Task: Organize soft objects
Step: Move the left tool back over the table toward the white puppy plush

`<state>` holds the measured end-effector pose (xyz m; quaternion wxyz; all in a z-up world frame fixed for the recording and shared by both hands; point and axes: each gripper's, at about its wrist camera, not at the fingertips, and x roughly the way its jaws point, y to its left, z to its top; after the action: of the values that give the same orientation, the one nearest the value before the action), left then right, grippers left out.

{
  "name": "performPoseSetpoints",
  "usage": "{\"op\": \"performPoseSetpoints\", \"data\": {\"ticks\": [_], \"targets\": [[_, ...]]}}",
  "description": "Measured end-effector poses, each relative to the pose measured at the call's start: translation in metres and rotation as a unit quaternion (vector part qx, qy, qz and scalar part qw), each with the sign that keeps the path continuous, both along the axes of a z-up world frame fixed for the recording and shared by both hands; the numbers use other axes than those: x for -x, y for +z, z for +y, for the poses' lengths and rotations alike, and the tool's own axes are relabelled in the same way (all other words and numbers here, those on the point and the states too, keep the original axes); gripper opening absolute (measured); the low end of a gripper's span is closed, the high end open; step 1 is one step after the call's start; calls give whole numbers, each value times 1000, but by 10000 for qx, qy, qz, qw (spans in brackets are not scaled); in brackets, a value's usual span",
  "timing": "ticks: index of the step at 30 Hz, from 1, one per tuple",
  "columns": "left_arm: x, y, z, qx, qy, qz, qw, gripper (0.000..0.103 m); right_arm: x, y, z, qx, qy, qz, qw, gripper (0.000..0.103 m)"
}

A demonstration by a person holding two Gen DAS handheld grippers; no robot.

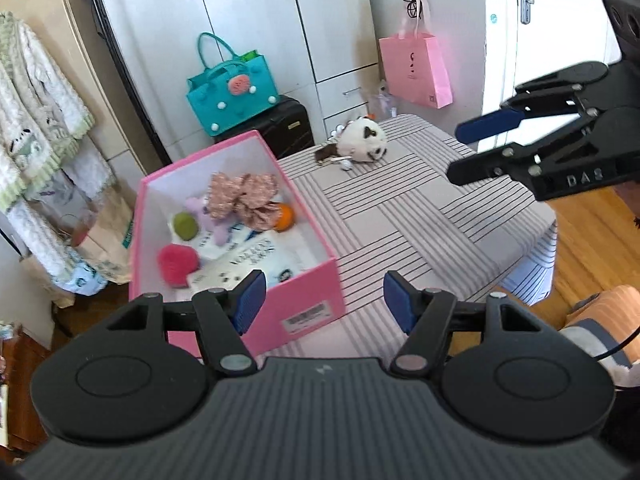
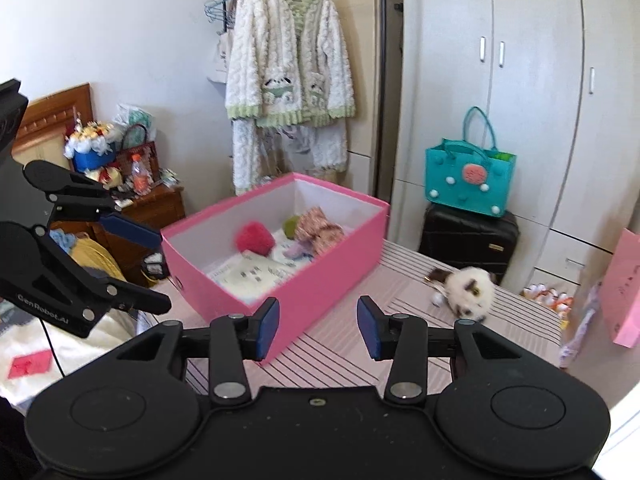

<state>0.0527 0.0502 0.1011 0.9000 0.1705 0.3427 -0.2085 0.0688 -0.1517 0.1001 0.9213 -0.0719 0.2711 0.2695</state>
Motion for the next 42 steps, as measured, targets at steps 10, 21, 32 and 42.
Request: {"op": "performPoseSetpoints", "data": {"ticks": [10,21,32,42], "targets": [[-11,-17,-31,389,-38,-218,9990,65,6,-24,-34,134,-254,26,9996,54],[-50,-35,-91,503,48,-703,9962,70,-32,-49,-70,-9,-794,54,9968,55],[-125,-44,-127,1564,659,-424,9846,82,-105,-82,-104,-137,-927,145,9955,73],[-190,-75,-167,1398,987,-165,9851,87,-163,-126,-117,-287,-1015,-329,9939,74]]}}
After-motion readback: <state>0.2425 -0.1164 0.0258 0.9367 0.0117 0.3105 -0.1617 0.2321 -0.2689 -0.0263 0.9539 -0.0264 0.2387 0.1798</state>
